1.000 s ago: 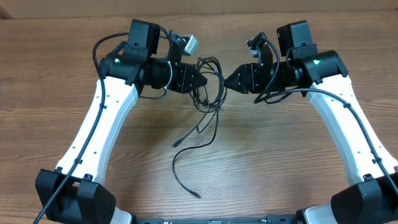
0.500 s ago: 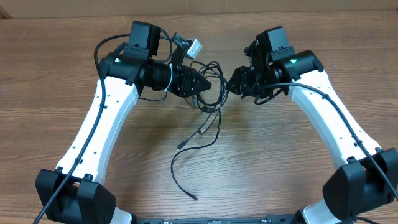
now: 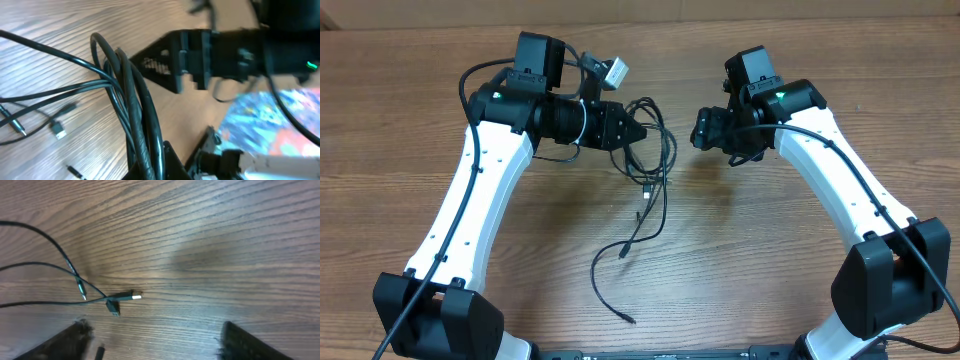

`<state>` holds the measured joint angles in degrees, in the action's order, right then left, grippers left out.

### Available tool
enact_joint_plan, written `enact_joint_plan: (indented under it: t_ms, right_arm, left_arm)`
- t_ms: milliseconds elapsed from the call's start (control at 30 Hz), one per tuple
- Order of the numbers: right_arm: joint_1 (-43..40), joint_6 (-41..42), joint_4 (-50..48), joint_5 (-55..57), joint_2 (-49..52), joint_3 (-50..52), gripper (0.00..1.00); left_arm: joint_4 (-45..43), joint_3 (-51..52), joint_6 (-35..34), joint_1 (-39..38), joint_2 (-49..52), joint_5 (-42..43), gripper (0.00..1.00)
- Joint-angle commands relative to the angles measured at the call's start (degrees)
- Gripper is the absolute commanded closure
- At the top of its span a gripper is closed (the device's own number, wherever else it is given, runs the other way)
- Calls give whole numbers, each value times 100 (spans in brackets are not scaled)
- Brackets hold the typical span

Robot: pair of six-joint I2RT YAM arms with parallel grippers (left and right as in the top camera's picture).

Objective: Untangle cables

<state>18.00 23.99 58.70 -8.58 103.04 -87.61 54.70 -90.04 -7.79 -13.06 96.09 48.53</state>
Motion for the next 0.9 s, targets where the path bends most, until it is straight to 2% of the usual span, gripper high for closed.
enact_joint_plan:
  t_ms: [0,300,433,767,867]
  right_arm:
    - [-11,20,-11,42,-4,55,0]
    - [-11,20,-13,42,-4,55,0]
    - [-11,20,-13,42,-4,55,0]
    - [-11,20,-13,42,-4,55,0]
    - [-11,20,-13,42,-4,55,0]
  left_arm:
    - [-42,-22,-772,-111,-96,-831,96]
    - [-195,-17,-776,-243,-90,-1093,96]
    - [-472,-17,-1047,-439,-87,-1163,96]
    - [-236,-17,-1038,-546,-87,-1128,96]
    - [-319,-17,-1001,-632,-87,-1429,96]
